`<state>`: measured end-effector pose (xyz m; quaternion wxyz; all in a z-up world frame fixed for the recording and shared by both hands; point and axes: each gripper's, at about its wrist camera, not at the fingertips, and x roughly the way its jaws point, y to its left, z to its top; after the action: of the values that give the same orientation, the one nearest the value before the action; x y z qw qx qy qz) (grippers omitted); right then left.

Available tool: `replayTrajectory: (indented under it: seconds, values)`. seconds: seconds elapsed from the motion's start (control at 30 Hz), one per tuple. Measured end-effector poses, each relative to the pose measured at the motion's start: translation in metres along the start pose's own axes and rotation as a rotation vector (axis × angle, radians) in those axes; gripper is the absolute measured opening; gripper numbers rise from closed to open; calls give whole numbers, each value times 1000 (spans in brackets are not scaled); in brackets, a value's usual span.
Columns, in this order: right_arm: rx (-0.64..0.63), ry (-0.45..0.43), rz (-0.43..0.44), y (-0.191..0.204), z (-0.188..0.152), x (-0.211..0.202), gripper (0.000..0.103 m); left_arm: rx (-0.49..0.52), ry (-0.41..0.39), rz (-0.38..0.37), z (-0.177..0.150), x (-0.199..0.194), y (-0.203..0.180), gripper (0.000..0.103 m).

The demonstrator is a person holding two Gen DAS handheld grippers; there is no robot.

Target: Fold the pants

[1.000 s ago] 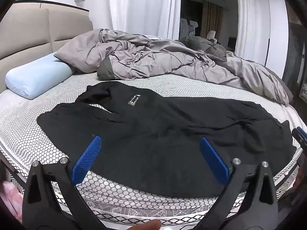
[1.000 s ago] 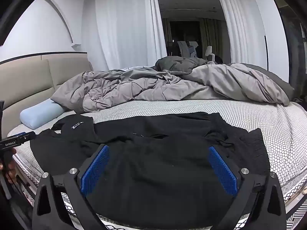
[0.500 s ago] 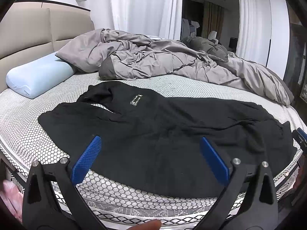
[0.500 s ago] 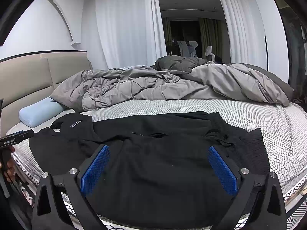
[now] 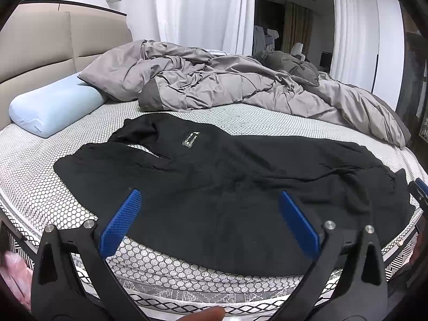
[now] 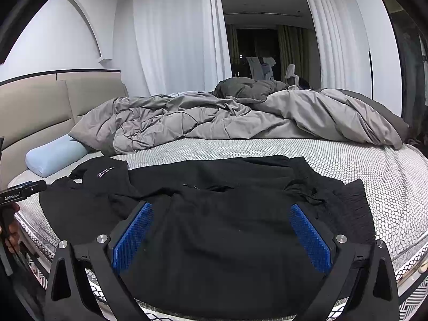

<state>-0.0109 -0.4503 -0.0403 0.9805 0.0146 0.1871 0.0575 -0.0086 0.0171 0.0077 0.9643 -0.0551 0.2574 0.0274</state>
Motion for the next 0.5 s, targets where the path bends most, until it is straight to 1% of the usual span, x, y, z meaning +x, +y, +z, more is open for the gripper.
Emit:
replayTrajectory:
  seconds: [0.5]
  values:
    - [0, 1, -1, 0, 0, 1, 103, 2, -2, -1, 0, 3, 0, 102]
